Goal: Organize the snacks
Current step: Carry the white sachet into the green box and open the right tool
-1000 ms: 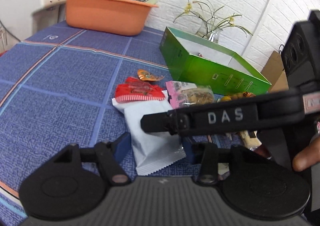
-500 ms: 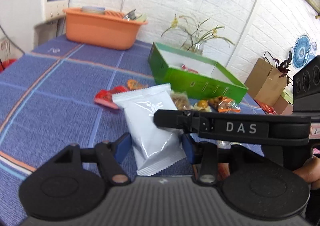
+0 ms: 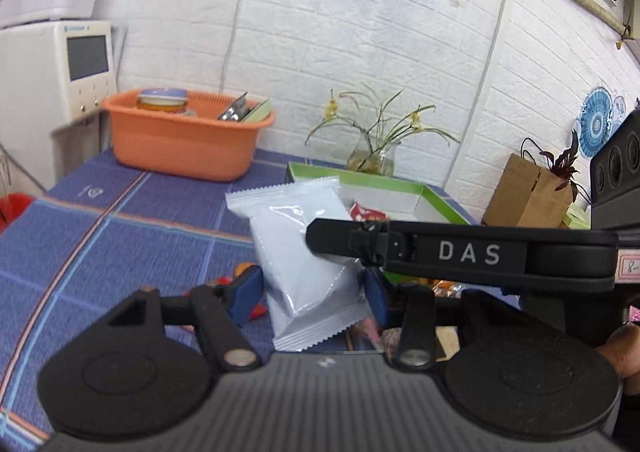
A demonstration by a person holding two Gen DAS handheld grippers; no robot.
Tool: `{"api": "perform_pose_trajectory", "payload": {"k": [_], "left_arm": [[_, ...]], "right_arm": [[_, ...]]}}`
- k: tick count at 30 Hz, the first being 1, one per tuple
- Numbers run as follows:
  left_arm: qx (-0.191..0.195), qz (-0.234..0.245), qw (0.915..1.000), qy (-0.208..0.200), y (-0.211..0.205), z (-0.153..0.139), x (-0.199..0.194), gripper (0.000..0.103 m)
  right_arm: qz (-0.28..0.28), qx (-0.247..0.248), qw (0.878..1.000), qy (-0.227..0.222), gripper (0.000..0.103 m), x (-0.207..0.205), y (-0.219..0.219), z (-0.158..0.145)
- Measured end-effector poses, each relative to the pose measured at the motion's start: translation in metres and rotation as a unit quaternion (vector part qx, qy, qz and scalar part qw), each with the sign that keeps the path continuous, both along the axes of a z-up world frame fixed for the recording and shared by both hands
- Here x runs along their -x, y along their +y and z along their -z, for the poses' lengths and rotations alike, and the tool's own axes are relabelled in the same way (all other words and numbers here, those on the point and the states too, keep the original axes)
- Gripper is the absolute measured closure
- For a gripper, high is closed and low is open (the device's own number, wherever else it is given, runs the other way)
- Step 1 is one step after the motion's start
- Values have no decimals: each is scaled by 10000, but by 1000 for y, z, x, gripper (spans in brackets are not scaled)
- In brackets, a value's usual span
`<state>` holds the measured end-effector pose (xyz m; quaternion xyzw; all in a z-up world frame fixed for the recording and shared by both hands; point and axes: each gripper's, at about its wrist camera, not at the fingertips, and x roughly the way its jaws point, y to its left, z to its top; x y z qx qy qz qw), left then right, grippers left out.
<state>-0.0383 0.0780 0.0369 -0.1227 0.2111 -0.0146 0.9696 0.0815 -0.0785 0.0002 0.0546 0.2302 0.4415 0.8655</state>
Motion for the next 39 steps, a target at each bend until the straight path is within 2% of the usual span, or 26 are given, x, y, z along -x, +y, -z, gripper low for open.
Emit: {"api": "perform_pose_trajectory", "payload": {"k": [10,17,21,26,30,37,39], "left_arm": [[-274,277,9992,-46,-23,-11,-48,59],[-436,555,9975,-31,-49,-11,-99,60],[-599,735,9955,-91,-63,-12,-120,60],[-667,894,9938,-52,-74,-6,-139,60],[-732,883,9934,76,-76,7,-165,59],[-632,591,9952,452,-61,33,-194,58],[-662,579,9946,543,-58,37,-197,58]], "right_arm": [[482,-621,9966,248,52,-39,-33,0],[864,-1163,9864,771,52,-85,-63,9],[1063,-1292,9827,798,52,-99,-77,8],[1299,-1289,9806,708,52,-107,-87,13],[1462,-1052,9815,645,52,-128,-82,21],[1193,-840,9858,825,52,-166,-64,48],[1174,-925,9842,955,47,-170,-63,55]]}}
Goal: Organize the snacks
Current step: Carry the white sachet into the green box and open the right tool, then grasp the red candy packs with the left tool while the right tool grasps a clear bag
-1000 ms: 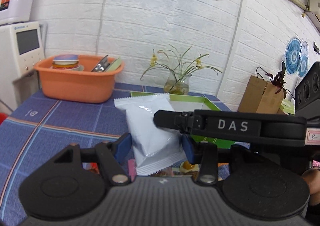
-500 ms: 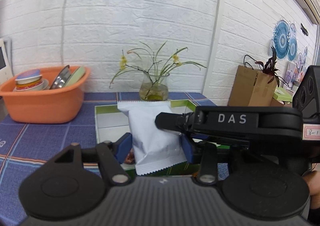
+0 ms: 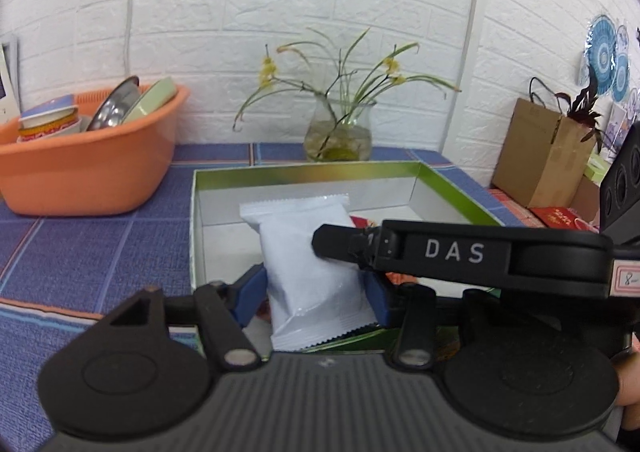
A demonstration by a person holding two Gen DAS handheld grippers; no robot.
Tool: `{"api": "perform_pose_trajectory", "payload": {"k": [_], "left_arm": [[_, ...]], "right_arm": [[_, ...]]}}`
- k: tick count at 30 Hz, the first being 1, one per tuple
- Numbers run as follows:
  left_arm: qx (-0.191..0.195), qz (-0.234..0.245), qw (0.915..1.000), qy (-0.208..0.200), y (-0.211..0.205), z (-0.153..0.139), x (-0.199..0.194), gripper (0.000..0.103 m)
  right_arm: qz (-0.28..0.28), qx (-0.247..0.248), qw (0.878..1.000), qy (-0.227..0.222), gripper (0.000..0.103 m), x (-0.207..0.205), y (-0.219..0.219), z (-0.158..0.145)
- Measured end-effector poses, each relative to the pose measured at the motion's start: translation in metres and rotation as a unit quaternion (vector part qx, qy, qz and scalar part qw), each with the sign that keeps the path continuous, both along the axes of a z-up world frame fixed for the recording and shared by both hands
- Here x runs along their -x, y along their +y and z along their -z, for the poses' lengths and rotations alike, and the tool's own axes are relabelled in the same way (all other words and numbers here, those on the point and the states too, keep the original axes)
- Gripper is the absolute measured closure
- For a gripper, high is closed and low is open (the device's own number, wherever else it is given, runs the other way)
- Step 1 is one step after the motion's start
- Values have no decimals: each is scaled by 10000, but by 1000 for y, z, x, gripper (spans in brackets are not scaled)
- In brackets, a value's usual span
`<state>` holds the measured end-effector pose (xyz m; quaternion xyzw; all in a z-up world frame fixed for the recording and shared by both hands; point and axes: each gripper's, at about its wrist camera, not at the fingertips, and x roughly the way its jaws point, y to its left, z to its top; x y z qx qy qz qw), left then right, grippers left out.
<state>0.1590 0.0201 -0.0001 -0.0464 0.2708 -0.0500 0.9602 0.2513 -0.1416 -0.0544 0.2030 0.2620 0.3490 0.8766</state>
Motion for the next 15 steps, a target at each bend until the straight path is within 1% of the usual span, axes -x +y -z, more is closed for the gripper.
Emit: {"api": "perform_pose_trajectory", "payload": {"k": [1,2,4,5,6,8,10,11,12,13,14,15], "left_arm": [[-41,-17,10000,16,1,1,0,58],[-125,-61,9999,-1,3,1,2,58],[-229,-131,9996,-26,10,0,9,58],[-214,-163,9996,-43,17,-2,16,55],[-197,-224,9995,-75,24,-3,23,45],[-204,-400,9987,-237,40,-7,45,33],[-221,-666,9966,-431,59,-10,73,31],[-227,-848,9947,-528,68,-10,88,27],[-254,-987,9931,-576,77,-9,102,27],[-305,-1107,9916,-591,84,-6,112,26],[-375,-1250,9897,-585,91,-3,122,25],[-471,-1410,9873,-555,97,2,131,25]], "right_arm": [[20,-44,10000,81,46,0,0,2],[35,-62,10000,39,45,1,-2,3],[64,-55,9999,-64,38,7,-5,-1],[86,-43,9999,-106,36,11,-8,-4],[112,-43,9998,-141,35,15,-11,-7],[146,-37,9995,-271,34,27,-18,-15],[123,20,9982,-590,33,46,-26,-23],[141,91,9968,-787,25,59,-29,-27],[158,182,9955,-919,20,70,-32,-29],[154,298,9939,-1052,11,81,-35,-30],[120,399,9925,-1151,8,92,-38,-30],[60,530,9910,-1231,7,102,-40,-29]]}}
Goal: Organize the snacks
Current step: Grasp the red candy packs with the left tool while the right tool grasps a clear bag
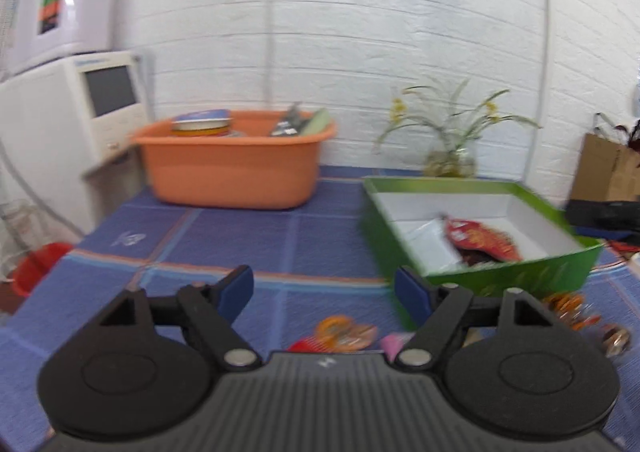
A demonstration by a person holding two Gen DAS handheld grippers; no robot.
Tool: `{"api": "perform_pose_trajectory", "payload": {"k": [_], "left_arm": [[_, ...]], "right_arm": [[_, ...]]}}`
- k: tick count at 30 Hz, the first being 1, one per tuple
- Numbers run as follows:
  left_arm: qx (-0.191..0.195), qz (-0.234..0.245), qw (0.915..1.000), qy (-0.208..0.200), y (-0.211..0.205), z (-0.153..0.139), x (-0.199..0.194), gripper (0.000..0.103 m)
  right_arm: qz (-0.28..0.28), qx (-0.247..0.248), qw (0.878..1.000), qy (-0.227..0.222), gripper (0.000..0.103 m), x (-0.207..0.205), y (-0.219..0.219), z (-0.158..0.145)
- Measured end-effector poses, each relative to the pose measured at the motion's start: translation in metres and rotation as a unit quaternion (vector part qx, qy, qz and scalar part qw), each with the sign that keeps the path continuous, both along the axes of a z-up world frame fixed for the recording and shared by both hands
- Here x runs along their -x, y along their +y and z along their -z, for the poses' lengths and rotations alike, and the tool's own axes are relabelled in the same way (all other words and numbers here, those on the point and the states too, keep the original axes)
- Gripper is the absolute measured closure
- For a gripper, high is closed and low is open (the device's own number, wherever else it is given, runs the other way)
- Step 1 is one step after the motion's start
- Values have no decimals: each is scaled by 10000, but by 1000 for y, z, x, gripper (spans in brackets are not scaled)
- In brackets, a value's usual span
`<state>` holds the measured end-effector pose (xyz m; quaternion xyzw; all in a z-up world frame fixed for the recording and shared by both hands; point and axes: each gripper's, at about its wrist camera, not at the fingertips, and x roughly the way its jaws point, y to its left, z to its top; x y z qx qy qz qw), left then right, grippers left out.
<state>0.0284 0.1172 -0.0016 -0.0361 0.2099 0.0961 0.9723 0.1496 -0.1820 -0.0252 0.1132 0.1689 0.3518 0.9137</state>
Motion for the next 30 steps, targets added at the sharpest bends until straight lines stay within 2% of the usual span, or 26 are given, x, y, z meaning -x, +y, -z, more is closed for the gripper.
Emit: {"api": "perform_pose_trajectory", "payload": {"k": [3,4,6,14,16,18,20,25,27,30], "left_arm": [[-161,-250,9994,191,9,14,16,25],[-203,-226,9991,285,9,18,18,25],[-344,-151,9984,418,5,25,20,25],[-1149,537,9901,608,-15,45,5,24],[-1053,777,9886,751,-11,50,-1,23],[-750,1027,9874,943,-5,56,-6,23],[-564,1053,9865,1119,1,61,-12,22],[-341,982,9885,1098,13,61,-18,22],[-16,1025,9885,1111,20,62,-22,22],[-2,1053,9887,1066,20,63,-23,25]], "right_arm": [[43,460,9988,-136,4,24,-5,3],[188,602,9979,-177,0,32,-6,5],[399,856,9952,-259,0,44,-11,8],[1114,957,9892,-27,0,73,-58,32],[1276,1091,9858,27,0,75,-62,38],[1395,1274,9819,136,0,72,-62,44],[1475,1423,9786,197,0,67,-59,50],[1672,1616,9716,442,0,46,-53,60],[1769,1672,9676,665,0,37,-48,65],[1718,1739,9660,839,0,30,-42,73]]}}
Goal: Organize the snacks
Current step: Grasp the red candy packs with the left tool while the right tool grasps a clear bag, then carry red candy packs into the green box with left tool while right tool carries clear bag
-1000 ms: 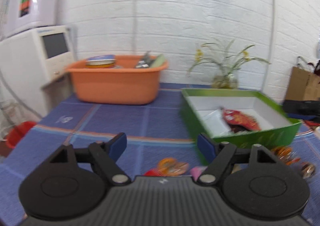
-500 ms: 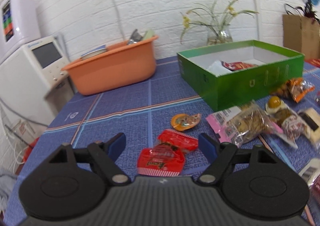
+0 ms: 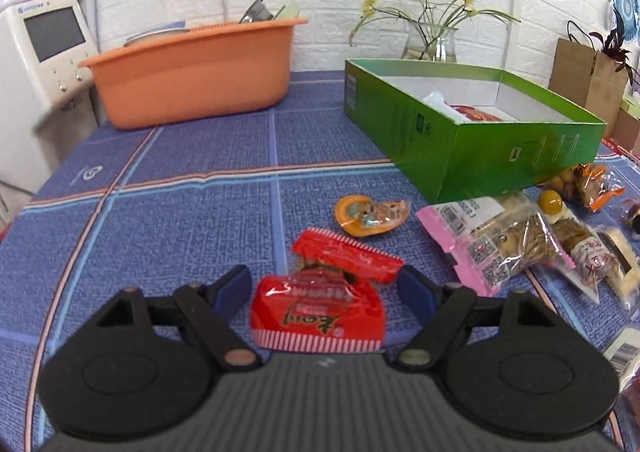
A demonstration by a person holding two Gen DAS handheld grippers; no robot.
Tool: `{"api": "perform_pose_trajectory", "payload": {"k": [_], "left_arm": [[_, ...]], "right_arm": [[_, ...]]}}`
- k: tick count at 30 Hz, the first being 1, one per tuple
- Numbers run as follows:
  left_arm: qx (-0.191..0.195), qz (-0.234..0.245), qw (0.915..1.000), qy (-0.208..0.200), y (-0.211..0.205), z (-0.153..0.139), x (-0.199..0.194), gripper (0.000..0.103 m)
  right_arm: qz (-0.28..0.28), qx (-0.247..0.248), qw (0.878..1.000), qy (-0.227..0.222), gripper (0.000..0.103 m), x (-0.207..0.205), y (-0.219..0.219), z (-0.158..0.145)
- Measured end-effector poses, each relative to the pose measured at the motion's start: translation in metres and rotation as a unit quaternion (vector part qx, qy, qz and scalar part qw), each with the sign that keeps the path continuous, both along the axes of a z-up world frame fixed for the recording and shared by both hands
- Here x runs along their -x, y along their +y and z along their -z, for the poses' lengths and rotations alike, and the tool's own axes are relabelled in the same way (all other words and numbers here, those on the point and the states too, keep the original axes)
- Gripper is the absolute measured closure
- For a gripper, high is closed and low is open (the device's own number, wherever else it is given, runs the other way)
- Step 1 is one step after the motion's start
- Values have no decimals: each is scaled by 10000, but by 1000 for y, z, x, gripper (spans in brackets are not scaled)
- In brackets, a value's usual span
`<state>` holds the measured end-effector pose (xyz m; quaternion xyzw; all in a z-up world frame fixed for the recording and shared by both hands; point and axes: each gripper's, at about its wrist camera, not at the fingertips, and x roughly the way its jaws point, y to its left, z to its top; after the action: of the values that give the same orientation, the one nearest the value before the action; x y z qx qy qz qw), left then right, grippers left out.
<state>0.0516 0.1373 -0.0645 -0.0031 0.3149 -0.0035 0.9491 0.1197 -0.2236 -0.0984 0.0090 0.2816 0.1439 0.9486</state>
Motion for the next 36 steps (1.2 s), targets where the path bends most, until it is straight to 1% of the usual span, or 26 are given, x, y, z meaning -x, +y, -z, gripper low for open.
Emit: {"api": "perform_pose_trajectory", "payload": {"k": [1,2,3,7,8,9,10,11,15,17,19,26,29,32,34,36], "left_arm": [[24,3,10000,-14,0,0,0,27],[12,4,10000,-36,-1,-1,0,32],[21,7,10000,-50,-1,-1,0,36],[-2,9,10000,-14,-7,-3,6,40],[-17,7,10000,-29,-10,-2,8,40],[-21,21,10000,-37,-11,-2,10,41],[-22,19,10000,-31,-13,-2,12,41],[-33,0,10000,-31,-14,-3,15,41],[-45,-58,10000,-6,-19,-4,27,42],[-49,-76,10000,16,-21,-5,33,42],[38,-124,9999,24,-20,-7,40,42],[399,-322,9984,-249,-16,-23,71,42],[465,-361,9976,-369,-17,-33,81,42],[488,-405,9967,-497,-23,-41,88,42],[432,-456,9965,-556,-27,-45,88,42],[454,-490,9960,-598,-31,-47,87,42]], "right_arm": [[-28,-2,10000,45,4,-1,2,2],[5,64,10000,-31,10,0,4,3],[21,101,9999,-51,11,0,5,3],[15,13,9999,-103,14,2,2,3],[29,-9,9999,-121,19,3,2,3],[40,-16,9999,-151,20,5,2,3],[72,-22,9998,-203,25,7,1,1],[92,-33,9996,-262,31,9,2,-1],[43,-187,9990,-397,33,21,-1,-8],[42,-149,9989,-447,34,26,1,-10],[18,-115,9986,-507,35,33,3,-11],[-20,-375,9966,-732,36,57,2,-24],[-21,-553,9947,-867,37,67,3,-30],[-211,-848,9915,-964,37,77,6,-37],[-411,-1026,9890,-985,37,84,10,-41],[-613,-1112,9867,-1015,36,90,17,-45]]}}
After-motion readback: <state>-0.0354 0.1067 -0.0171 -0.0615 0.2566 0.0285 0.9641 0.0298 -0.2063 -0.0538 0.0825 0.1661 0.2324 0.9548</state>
